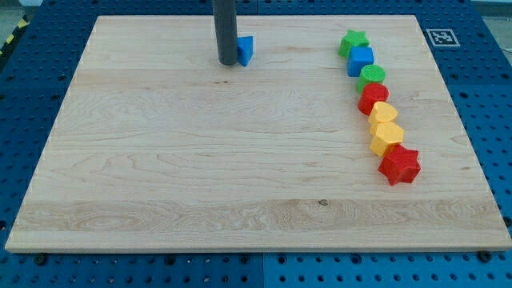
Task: Place the triangle above the green star
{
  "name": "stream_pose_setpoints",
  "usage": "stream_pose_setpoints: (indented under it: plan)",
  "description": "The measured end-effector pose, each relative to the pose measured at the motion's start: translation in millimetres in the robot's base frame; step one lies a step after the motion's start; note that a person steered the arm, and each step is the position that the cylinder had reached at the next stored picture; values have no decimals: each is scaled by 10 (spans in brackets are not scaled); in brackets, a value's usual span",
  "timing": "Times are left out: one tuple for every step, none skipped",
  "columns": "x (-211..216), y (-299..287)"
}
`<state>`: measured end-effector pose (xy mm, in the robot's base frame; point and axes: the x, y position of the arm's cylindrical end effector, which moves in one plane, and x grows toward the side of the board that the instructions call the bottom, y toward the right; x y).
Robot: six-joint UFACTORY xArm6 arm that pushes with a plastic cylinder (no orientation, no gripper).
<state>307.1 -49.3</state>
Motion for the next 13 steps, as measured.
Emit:
stream_pose_setpoints:
  plan:
    - [-88,82]
    - [-226,236]
    - [-350,421]
    - [-461,621]
    - [-543,753]
    - [-600,724]
    - [-756,724]
    - [-760,725]
    - [-760,778]
    - [-760,892]
    - [-760,969]
    - [-760,1017]
    - [-756,1173]
